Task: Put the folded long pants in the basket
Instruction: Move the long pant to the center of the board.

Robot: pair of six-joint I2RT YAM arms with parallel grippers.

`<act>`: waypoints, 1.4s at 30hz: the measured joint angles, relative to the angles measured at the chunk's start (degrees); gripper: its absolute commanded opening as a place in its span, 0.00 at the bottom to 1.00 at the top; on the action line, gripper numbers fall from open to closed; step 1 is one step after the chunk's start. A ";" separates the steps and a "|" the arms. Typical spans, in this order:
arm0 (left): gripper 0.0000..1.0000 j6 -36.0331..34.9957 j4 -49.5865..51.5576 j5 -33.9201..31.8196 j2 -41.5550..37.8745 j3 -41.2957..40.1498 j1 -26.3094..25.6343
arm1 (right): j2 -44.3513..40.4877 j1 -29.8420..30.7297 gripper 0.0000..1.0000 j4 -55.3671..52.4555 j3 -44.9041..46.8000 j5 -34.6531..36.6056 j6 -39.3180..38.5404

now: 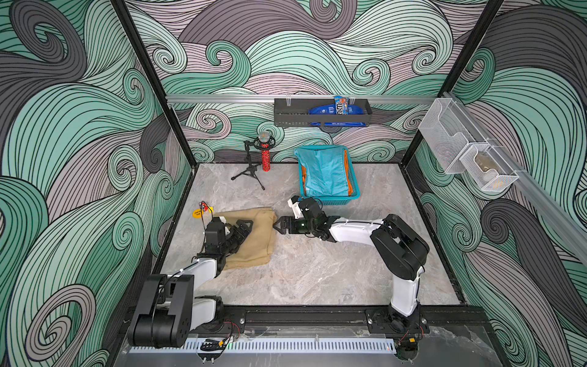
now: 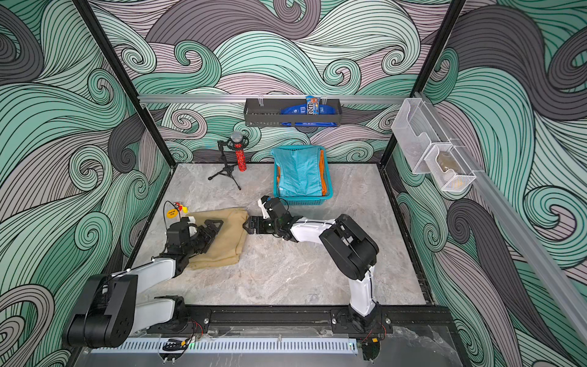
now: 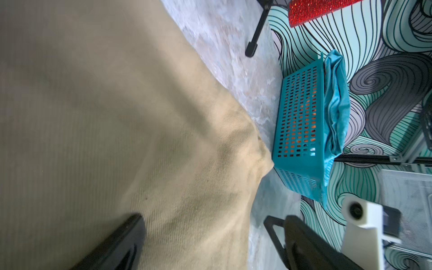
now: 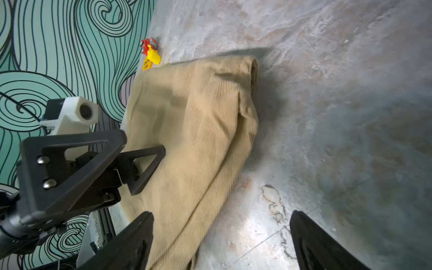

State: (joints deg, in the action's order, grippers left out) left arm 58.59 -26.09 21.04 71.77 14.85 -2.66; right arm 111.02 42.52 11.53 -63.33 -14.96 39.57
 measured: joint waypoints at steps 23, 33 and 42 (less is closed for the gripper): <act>0.98 11.02 -5.44 -0.37 6.19 4.02 -10.16 | 10.03 1.27 0.00 -1.66 -7.23 -6.60 2.10; 0.98 -14.56 17.05 0.42 10.21 25.03 -9.20 | -0.87 -5.84 0.00 -13.03 0.09 -2.03 -9.62; 0.98 -23.30 23.67 -3.58 15.37 22.45 -9.05 | -5.14 -6.23 0.00 -17.44 3.69 2.82 -13.60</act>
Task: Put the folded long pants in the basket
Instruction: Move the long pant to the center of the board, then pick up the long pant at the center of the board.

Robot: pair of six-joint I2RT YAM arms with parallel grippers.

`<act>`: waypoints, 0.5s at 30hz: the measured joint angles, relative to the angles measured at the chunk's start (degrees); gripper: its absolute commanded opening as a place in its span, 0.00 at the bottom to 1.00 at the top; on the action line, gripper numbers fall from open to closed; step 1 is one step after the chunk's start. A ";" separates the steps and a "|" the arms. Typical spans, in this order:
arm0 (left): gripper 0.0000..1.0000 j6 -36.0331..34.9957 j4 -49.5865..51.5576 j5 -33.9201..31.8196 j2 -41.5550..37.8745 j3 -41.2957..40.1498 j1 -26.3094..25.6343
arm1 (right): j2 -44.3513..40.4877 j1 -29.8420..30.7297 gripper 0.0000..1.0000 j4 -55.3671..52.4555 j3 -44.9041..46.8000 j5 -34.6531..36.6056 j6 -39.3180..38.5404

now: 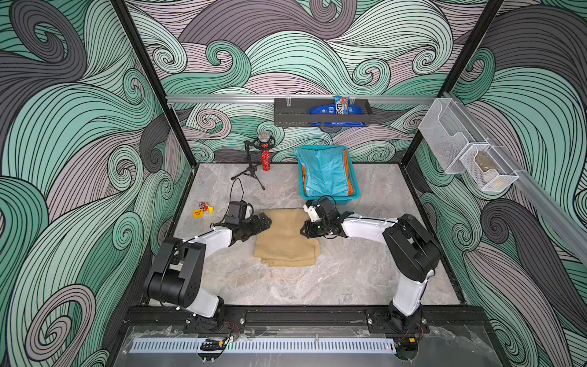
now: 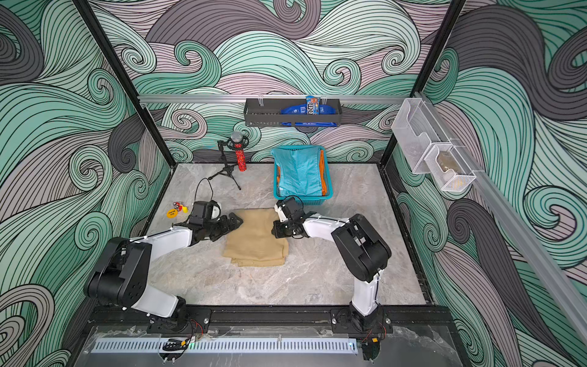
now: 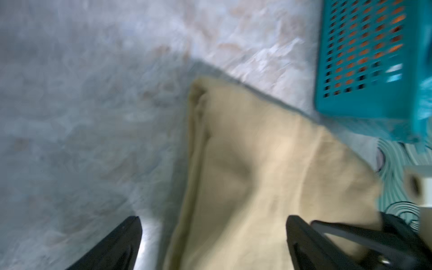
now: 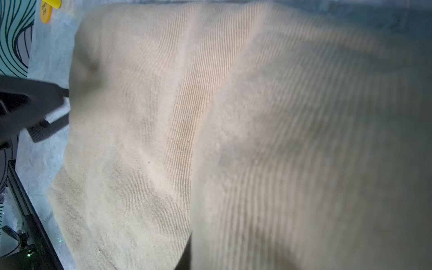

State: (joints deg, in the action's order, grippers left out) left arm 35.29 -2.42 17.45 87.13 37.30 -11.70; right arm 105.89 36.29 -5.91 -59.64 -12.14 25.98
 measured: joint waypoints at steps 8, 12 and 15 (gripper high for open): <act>0.82 2.19 -9.99 7.17 3.58 -2.29 -0.59 | 0.55 0.00 0.00 -1.18 -1.73 0.02 -0.13; 0.59 6.16 -17.75 11.47 5.75 -5.05 -3.26 | 1.18 0.00 0.00 -1.73 -2.56 0.02 -0.11; 0.22 8.04 -19.52 12.44 6.05 -7.04 -4.13 | 1.18 -0.09 0.00 -2.47 -2.62 0.04 -0.11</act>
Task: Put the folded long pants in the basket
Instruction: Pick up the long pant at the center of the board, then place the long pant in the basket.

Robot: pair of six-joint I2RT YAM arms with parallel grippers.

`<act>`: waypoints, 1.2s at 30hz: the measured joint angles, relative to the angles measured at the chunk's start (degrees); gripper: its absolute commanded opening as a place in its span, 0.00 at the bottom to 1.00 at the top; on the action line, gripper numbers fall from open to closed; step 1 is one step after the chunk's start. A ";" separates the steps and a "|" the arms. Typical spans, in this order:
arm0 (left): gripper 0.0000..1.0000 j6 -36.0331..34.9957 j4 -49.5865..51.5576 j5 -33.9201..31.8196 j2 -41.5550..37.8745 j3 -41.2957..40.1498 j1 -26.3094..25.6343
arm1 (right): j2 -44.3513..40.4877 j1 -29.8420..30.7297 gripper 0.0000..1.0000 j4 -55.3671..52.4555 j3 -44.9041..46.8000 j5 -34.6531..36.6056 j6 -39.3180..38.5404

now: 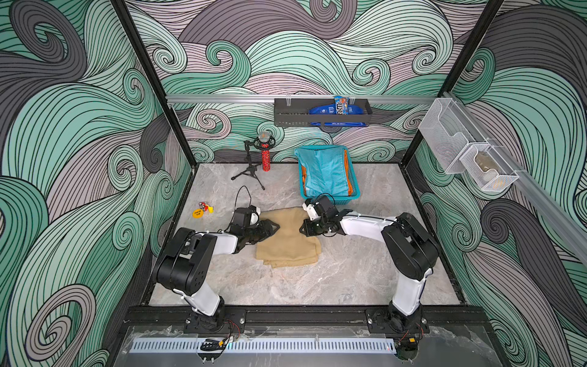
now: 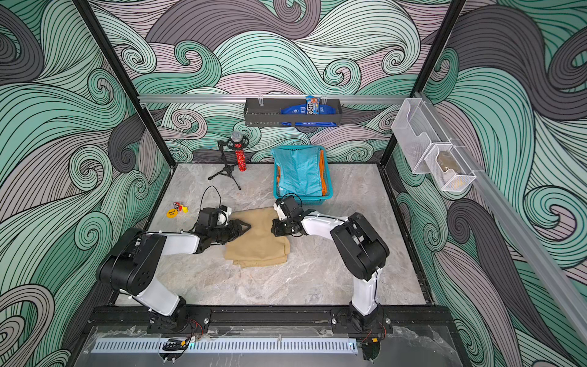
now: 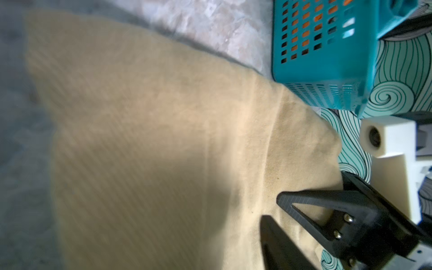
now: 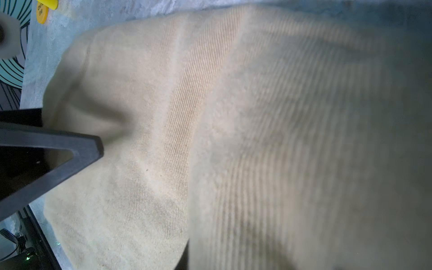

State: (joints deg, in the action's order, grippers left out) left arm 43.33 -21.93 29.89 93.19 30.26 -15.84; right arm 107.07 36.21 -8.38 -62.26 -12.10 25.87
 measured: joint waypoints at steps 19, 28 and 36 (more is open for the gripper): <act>0.00 3.78 15.65 0.39 -15.34 7.48 -1.95 | -6.12 1.22 0.00 -5.92 -5.60 -0.87 0.11; 0.00 5.77 18.08 -0.39 -21.35 17.84 -3.26 | -13.42 -1.44 0.00 -13.99 -17.42 -1.33 -3.52; 0.00 7.26 16.98 -1.11 -12.87 31.21 -5.31 | -14.27 -11.19 0.00 -18.69 -25.07 -4.81 -7.34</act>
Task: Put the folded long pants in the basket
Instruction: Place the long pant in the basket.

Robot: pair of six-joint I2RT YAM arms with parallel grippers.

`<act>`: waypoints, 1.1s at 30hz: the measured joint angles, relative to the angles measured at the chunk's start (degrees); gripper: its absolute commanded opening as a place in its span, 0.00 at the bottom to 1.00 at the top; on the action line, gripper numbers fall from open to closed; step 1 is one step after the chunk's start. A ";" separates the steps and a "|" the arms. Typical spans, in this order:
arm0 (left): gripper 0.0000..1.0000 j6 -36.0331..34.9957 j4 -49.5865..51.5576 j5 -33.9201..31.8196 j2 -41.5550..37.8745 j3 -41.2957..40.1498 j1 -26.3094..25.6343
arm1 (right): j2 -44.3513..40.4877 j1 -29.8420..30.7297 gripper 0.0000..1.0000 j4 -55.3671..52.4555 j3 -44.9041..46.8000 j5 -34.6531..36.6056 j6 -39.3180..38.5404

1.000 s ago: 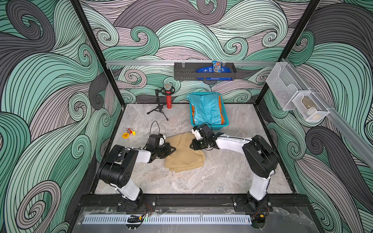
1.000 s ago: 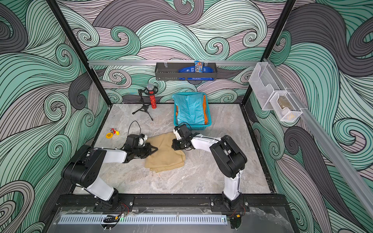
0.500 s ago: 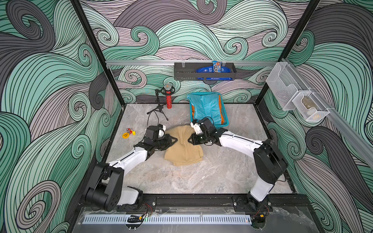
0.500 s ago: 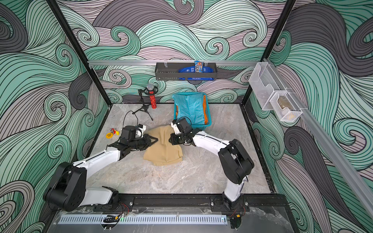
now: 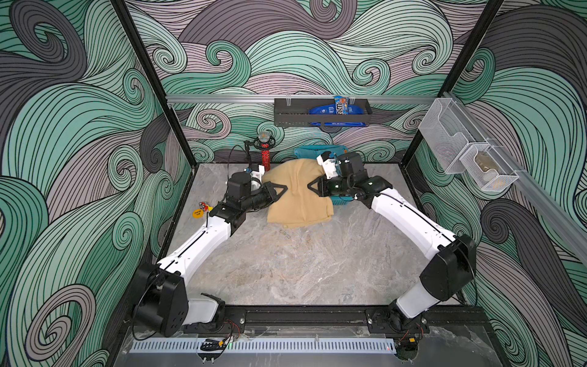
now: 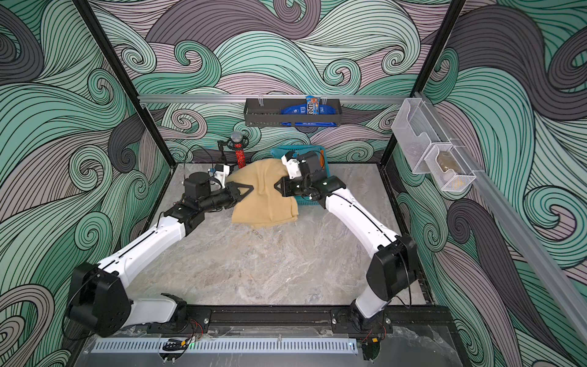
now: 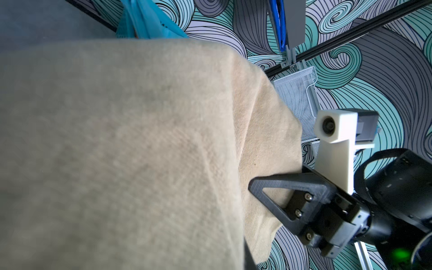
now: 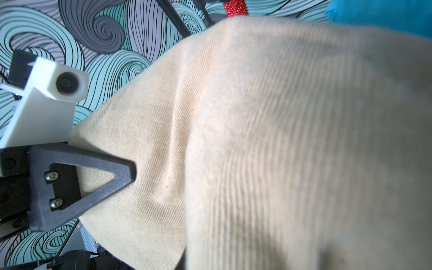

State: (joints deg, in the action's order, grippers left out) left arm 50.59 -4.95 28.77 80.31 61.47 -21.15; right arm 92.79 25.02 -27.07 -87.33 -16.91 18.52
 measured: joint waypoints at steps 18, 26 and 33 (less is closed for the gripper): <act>0.00 2.27 -1.62 -0.96 37.92 37.18 -4.81 | 20.50 -19.87 0.00 -1.90 -19.34 -8.04 -2.95; 0.00 -1.22 2.01 -5.33 49.94 52.13 -4.61 | 33.11 -21.07 0.00 -1.01 -30.86 -7.13 -3.30; 0.02 -3.69 4.74 -6.34 58.23 60.30 -3.45 | 39.98 -21.51 0.17 0.85 -32.85 -7.67 -3.30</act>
State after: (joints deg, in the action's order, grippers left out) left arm 46.89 -0.21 22.44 138.54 121.78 -24.60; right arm 132.77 3.51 -26.22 -120.18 -24.58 15.22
